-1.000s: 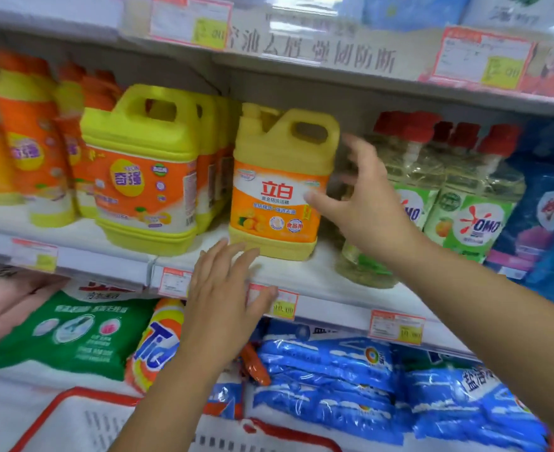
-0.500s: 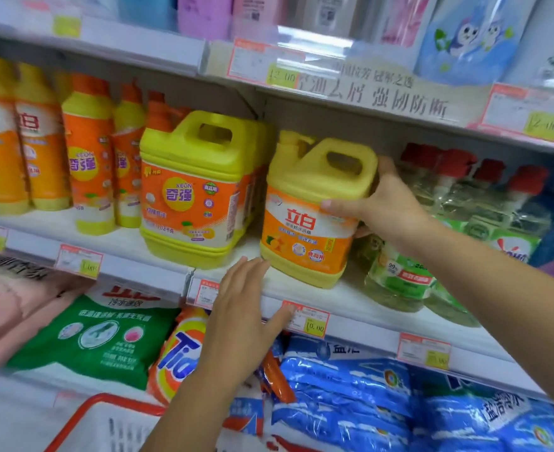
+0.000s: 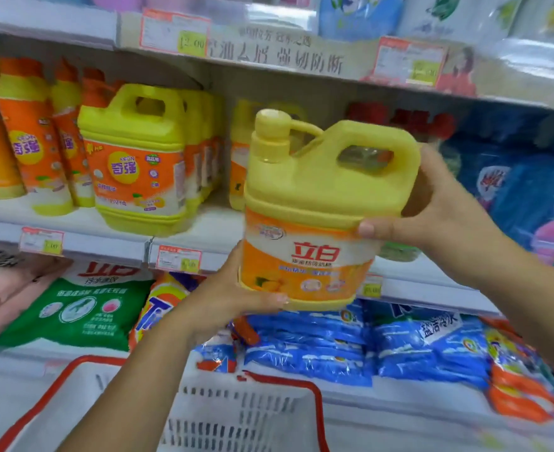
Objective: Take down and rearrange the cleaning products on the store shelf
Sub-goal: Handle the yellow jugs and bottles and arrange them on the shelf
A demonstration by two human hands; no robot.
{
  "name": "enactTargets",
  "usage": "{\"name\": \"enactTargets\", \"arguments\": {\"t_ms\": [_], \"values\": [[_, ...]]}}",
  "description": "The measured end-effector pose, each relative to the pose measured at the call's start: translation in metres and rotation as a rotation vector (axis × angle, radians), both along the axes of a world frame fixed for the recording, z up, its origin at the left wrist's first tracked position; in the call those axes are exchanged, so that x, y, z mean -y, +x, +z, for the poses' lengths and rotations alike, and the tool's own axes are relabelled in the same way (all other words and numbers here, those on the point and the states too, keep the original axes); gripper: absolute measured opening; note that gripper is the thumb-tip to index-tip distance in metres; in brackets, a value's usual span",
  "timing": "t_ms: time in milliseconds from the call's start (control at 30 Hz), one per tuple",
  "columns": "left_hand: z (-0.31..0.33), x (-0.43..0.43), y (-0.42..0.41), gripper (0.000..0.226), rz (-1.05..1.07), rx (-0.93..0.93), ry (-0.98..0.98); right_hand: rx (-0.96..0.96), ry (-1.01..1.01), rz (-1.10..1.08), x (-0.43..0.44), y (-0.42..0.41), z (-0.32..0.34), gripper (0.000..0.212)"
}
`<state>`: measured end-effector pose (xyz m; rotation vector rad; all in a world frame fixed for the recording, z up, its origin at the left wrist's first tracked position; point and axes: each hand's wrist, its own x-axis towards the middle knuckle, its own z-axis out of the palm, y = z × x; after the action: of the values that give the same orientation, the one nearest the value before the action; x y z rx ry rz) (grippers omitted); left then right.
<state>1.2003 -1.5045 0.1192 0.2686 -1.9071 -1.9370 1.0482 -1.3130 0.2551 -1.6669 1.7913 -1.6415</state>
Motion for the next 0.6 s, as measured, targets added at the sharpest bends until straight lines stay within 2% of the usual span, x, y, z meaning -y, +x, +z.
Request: {"name": "enactTargets", "arguments": {"t_ms": [100, 267, 400, 500, 600], "values": [[-0.026, -0.036, -0.011, 0.093, -0.133, 0.137, 0.125, 0.132, 0.13, -0.02, -0.033, -0.016, -0.028, 0.079], [-0.061, -0.092, -0.033, 0.082, -0.114, 0.264, 0.255, 0.13, 0.277, -0.242, -0.085, -0.058, -0.073, 0.097], [-0.074, -0.11, -0.039, 0.081, -0.16, 0.319, 0.261, 0.239, 0.32, -0.155, -0.123, -0.081, -0.093, 0.089], [-0.074, -0.127, -0.046, 0.078, -0.222, 0.362, 0.165, 0.336, 0.345, -0.117, -0.148, -0.093, -0.099, 0.075], [-0.077, -0.146, -0.056, 0.082, -0.189, 0.394, 0.037, 0.463, 0.377, -0.1, -0.161, -0.1, -0.096, 0.038]]}}
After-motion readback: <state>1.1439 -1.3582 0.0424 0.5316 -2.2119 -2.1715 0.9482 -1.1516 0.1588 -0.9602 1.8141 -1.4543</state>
